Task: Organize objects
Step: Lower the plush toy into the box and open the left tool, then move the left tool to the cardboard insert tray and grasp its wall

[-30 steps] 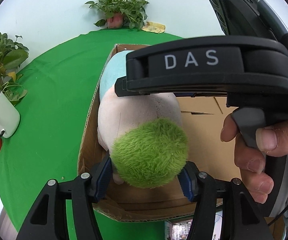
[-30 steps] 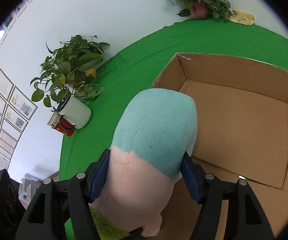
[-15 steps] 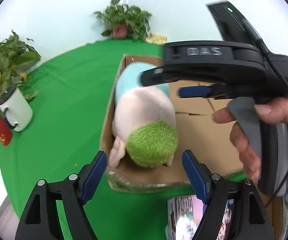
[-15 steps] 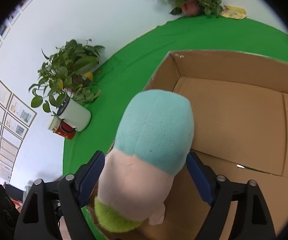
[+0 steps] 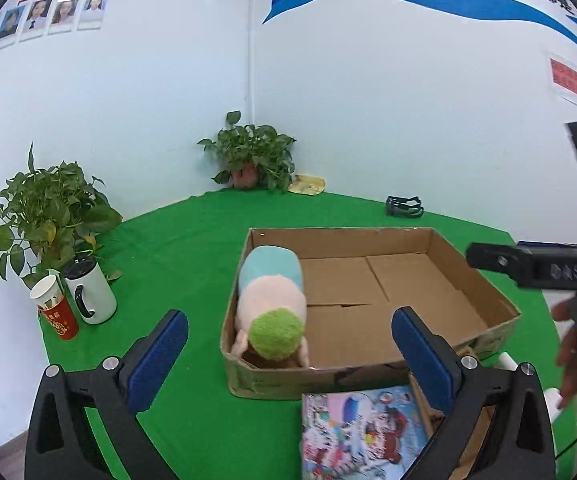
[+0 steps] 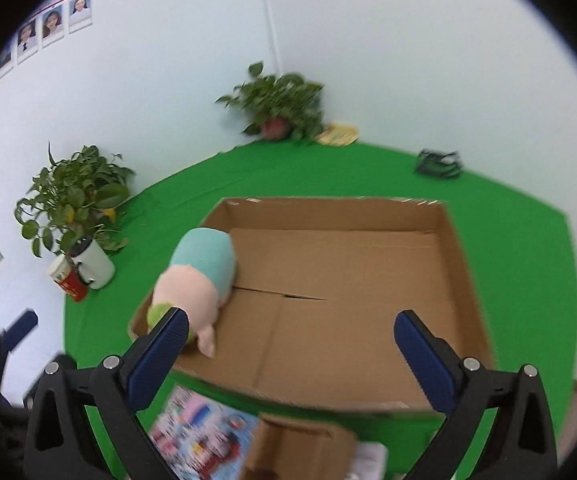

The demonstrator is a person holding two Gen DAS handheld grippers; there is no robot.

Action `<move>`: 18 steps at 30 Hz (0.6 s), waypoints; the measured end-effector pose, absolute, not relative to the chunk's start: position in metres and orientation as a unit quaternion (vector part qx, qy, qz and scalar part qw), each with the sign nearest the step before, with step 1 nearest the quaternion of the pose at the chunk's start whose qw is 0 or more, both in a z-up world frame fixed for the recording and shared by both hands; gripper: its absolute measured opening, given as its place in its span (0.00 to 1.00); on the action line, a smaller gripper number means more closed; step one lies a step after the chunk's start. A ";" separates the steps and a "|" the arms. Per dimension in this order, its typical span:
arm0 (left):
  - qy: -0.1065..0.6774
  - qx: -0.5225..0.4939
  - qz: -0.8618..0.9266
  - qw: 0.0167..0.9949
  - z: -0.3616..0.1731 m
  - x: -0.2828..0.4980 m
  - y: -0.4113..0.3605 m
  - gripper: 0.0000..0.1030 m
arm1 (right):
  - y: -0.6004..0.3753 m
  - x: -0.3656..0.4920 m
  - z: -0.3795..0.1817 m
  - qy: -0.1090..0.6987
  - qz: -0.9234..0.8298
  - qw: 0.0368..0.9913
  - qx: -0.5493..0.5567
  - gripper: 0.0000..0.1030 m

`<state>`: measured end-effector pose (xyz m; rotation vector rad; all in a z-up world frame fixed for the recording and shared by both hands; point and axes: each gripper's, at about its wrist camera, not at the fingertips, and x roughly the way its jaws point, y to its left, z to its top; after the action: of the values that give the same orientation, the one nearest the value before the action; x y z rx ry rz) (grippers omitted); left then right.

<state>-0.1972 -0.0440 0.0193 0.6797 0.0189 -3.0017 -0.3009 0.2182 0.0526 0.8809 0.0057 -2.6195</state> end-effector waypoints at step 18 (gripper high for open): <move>0.010 0.290 -0.957 -0.011 0.011 -0.119 0.034 1.00 | 0.267 -0.156 0.031 0.022 -0.948 0.135 0.286 0.99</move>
<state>-0.1194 0.0338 0.0105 0.9172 0.0323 -3.0267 -0.1559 0.2667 0.0311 0.8279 0.0633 -2.7476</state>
